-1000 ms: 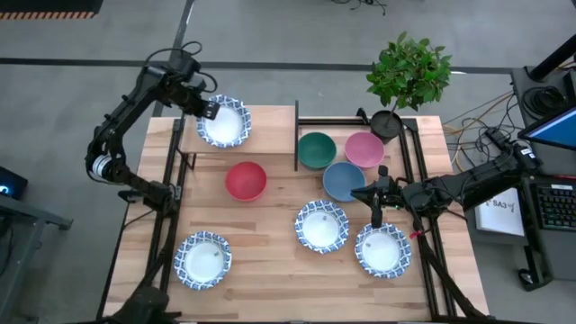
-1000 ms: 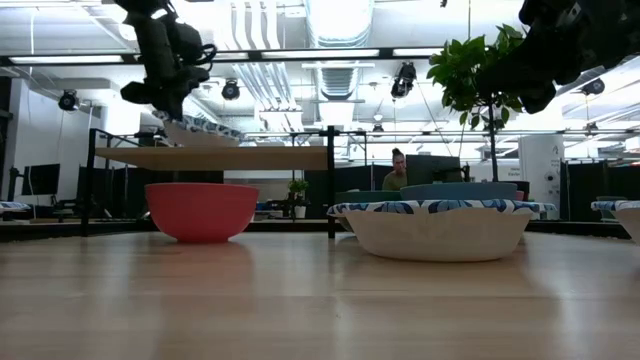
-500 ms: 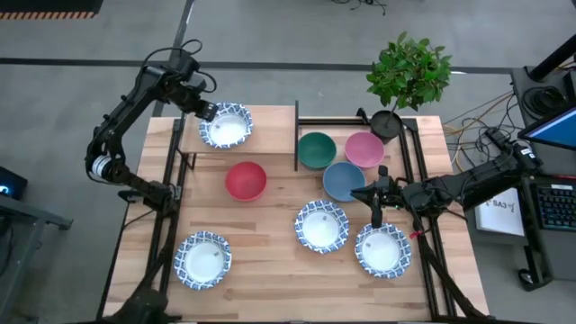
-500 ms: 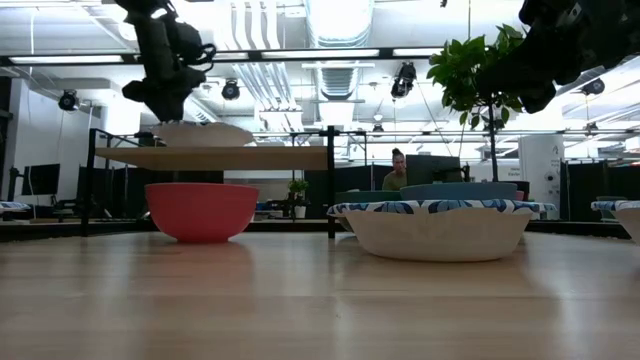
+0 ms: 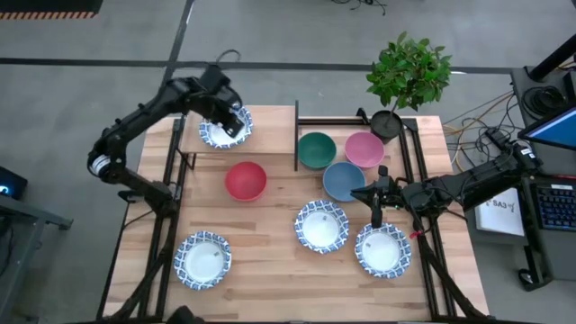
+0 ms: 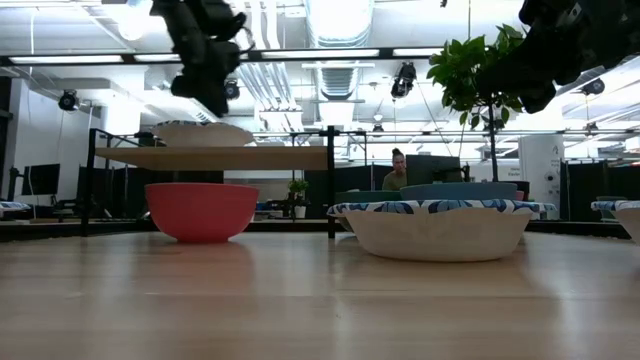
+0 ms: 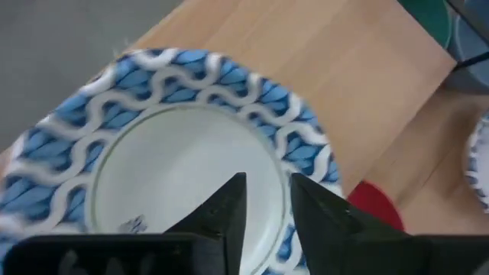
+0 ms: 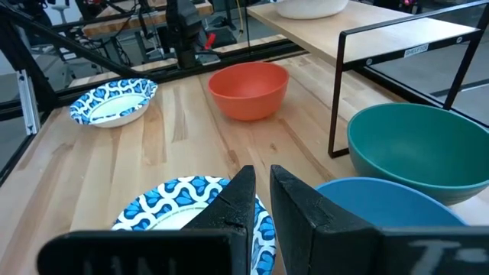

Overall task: Place and stack bowls onto a shelf
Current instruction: Put the top left white and blue bowl on the shelf

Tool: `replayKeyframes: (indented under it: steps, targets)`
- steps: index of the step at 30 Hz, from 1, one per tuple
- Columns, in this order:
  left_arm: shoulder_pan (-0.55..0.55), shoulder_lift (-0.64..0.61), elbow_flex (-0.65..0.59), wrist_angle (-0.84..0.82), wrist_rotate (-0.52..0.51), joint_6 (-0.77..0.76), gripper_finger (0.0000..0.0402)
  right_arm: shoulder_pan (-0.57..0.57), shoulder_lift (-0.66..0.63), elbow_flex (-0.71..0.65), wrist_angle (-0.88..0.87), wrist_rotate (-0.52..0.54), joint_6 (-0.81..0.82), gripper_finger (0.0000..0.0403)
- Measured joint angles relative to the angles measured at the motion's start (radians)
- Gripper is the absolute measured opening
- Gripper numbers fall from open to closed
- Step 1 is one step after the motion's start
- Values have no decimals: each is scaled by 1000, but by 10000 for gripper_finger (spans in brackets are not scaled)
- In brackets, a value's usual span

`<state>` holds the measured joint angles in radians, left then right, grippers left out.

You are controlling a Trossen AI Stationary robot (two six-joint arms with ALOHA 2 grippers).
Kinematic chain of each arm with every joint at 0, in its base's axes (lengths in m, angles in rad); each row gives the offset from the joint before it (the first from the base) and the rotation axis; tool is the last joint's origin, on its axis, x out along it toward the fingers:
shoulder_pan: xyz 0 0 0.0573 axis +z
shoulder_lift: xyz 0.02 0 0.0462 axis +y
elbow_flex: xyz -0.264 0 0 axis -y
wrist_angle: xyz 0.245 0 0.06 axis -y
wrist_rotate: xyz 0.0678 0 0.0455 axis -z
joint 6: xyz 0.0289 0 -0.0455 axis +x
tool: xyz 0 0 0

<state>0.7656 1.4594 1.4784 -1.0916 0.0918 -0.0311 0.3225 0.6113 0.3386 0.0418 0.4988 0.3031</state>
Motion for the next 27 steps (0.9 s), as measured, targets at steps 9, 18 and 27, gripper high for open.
replayKeyframes:
  steps: [9, 18, 27]
  targets:
    - [-44, 75, -62, -57, -185, -39, 42, 0, 0, 0, 0, 0, 1, 31]
    - [-41, 104, -97, -212, -477, -59, 36, 0, 0, 0, 0, 0, 1, 31]
    - [-11, 104, -101, -328, -618, -89, 36, 0, 0, 0, 0, 0, 4, 31]
